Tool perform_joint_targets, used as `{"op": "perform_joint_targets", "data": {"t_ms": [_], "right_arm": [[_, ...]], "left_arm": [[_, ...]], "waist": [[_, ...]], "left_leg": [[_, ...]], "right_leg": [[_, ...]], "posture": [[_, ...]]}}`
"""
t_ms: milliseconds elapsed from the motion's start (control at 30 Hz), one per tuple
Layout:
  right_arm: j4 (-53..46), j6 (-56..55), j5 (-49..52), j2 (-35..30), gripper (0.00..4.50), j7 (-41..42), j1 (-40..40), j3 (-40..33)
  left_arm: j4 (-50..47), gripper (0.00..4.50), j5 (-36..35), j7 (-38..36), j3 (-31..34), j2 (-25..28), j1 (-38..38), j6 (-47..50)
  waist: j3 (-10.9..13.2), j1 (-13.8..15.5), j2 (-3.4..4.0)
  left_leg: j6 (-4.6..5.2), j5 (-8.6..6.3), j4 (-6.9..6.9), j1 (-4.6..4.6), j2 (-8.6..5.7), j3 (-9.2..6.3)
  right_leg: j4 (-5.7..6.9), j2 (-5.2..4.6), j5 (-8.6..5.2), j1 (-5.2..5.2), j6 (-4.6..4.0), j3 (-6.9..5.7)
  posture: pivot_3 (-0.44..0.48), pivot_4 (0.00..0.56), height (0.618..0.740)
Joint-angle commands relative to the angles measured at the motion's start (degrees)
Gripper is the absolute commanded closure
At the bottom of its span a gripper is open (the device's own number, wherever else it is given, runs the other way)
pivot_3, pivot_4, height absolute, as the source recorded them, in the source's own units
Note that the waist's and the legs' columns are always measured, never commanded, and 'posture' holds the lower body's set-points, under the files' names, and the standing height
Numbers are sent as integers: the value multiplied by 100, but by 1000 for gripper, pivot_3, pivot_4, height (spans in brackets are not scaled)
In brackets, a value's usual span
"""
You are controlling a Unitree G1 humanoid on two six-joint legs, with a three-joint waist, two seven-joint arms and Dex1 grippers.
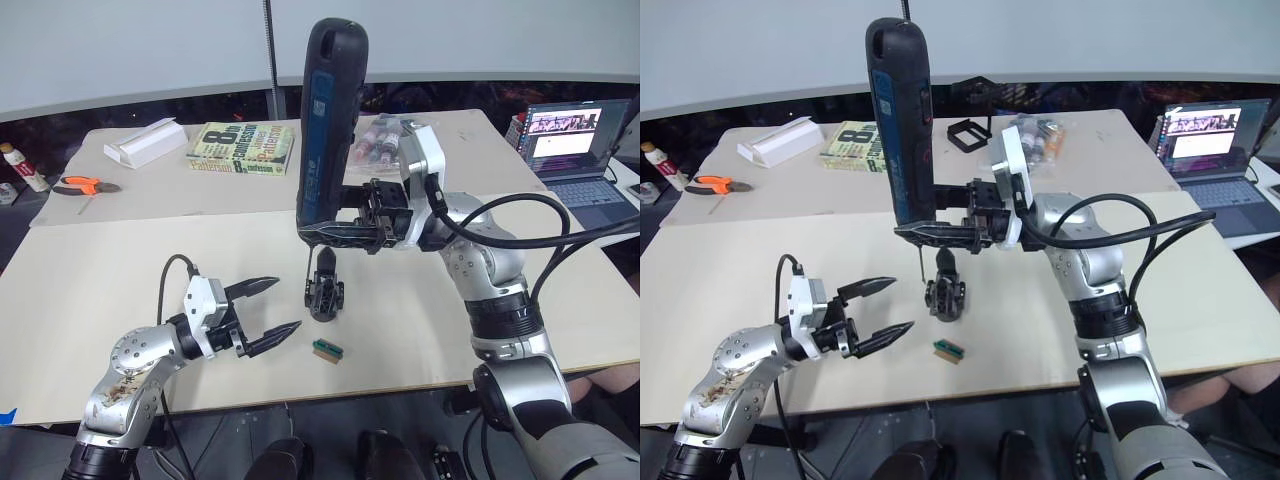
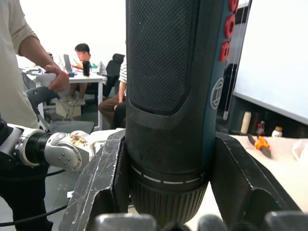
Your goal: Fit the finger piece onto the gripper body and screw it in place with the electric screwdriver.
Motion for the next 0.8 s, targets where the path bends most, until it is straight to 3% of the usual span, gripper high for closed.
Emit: {"op": "perform_joint_targets", "data": {"t_ms": [33,800], "right_arm": [[-143,-171,54,99,2566,-7,-82,-92],[122,-361,-170,-53,2566,378,199,-36]], "left_arm": [[-171,0,25,2,36,-6,14,-146],[-189,0,97,-24,1,7,55,-175]], "waist": [[0,-12,0],[0,-33,0]], "left_leg": [[0,0,-1,0,0,0],[-1,1,-3,-2,0,0]], "right_leg": [[0,0,0,-1,0,0],[1,0,0,-6,0,0]], "posture": [[0,150,740],[0,150,740]]}}
